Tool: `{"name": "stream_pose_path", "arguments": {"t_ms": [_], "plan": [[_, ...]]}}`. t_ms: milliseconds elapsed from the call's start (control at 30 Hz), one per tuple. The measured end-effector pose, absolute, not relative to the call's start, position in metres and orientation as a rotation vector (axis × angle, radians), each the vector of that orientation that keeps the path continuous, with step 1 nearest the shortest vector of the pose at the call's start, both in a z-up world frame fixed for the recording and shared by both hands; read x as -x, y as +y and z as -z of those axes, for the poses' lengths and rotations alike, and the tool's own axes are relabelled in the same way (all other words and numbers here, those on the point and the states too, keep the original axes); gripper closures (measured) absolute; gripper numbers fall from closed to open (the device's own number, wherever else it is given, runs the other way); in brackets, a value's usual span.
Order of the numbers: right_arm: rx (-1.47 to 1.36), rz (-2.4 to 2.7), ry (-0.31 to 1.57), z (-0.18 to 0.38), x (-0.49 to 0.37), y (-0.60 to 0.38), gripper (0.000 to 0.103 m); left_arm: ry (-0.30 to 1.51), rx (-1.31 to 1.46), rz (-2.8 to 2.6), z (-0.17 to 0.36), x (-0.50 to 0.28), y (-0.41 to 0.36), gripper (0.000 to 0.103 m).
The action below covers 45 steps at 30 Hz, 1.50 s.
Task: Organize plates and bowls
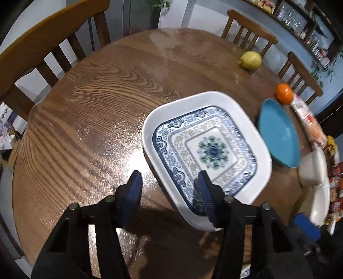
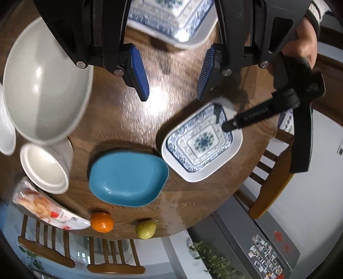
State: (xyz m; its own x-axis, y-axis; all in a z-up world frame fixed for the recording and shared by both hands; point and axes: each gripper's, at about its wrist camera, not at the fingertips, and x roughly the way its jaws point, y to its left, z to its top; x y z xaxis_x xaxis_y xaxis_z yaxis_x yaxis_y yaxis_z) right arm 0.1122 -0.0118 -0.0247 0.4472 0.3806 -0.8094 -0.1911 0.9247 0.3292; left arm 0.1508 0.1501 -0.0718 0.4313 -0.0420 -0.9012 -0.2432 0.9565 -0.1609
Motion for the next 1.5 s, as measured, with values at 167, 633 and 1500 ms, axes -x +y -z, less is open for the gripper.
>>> {"name": "stream_pose_path", "arguments": {"t_ms": [167, 633, 1500], "plan": [[-0.186, -0.356, 1.058, 0.026, -0.132, -0.005, 0.056, 1.125, 0.213, -0.147, 0.069, -0.156, 0.153, 0.07], [-0.178, -0.371, 1.134, 0.051, -0.18, 0.023, 0.056, 1.18, 0.069, -0.105, 0.063, -0.136, 0.195, 0.088], [-0.126, -0.414, 1.152, 0.059, -0.172, 0.041, 0.094, 1.101, 0.097, -0.11, 0.053, -0.124, 0.182, 0.093]]}}
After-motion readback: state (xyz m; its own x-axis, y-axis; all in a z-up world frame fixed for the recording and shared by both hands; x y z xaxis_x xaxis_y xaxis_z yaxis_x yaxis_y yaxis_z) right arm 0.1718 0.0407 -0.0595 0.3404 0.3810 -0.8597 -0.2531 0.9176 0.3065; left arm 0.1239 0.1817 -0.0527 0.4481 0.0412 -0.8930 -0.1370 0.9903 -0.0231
